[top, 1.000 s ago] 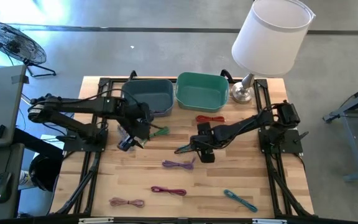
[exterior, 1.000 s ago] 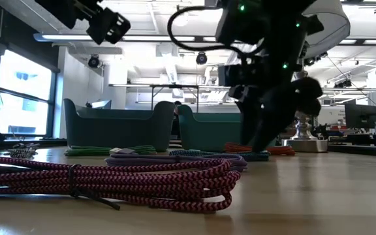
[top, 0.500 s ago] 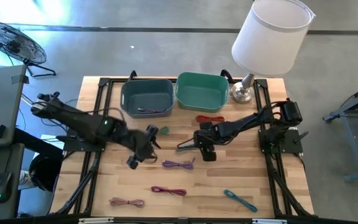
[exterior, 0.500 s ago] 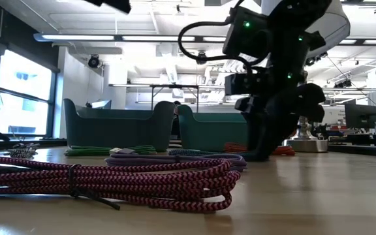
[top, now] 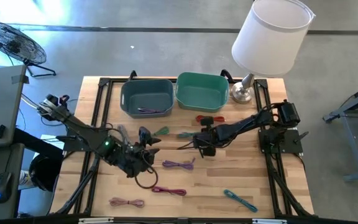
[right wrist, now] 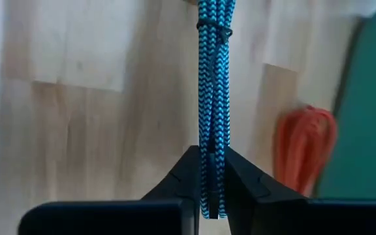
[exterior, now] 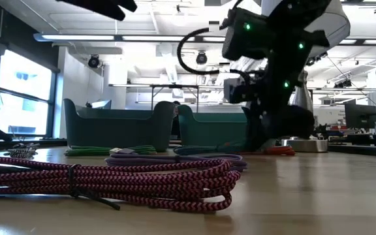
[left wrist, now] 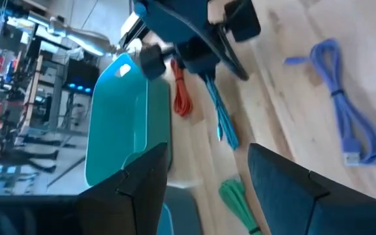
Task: Pick & Place USB Port
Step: Put the black and blue charger cable into the green bin
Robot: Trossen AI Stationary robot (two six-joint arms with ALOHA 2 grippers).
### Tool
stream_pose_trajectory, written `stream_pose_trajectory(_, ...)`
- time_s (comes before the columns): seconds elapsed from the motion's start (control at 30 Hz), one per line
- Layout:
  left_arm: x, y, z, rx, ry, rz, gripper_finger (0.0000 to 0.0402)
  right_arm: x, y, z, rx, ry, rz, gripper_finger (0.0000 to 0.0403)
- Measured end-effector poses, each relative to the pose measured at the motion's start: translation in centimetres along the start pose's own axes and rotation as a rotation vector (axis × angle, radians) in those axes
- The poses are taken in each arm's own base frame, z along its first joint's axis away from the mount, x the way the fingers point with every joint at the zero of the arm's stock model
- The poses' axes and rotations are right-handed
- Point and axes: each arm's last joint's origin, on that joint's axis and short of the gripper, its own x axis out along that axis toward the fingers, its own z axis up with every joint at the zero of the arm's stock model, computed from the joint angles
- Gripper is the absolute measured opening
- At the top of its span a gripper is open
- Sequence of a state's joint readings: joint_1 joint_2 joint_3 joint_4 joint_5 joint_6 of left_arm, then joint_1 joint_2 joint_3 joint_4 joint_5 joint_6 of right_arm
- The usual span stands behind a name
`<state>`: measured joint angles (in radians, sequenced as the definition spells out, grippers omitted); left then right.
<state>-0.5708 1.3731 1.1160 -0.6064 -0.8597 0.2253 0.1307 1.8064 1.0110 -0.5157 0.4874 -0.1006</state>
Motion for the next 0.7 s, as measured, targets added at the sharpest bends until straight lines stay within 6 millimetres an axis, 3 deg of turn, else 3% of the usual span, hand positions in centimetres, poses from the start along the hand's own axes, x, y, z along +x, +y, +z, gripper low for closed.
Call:
stream_pose_trajectory(0.13, 0.1, -0.1, -0.3, 0.01, 0.023, 0.005, 0.0206, -2.3, -0.2, 0.5, 0.004, 0.028, 0.002, 0.0029)
stream_pose_trajectory(0.37, 0.0, -0.1, -0.8, 0.054, 0.068, 0.005, 0.0206, -9.4, -1.3, 1.4, -0.02, -0.051, -0.038, 0.0029)
stream_pose_trajectory(0.53, 0.0, -0.1, -1.0, 0.067, 0.083, 0.034, 0.0206, -13.4, -5.4, 1.1, 0.073, -0.099, -0.185, 0.0029)
stream_pose_trajectory(0.7, 0.0, 0.0, -1.2, 0.087, 0.104, 0.067, 0.0206, -14.1, -10.4, 0.3, 0.179, -0.098, -0.225, 0.0029)
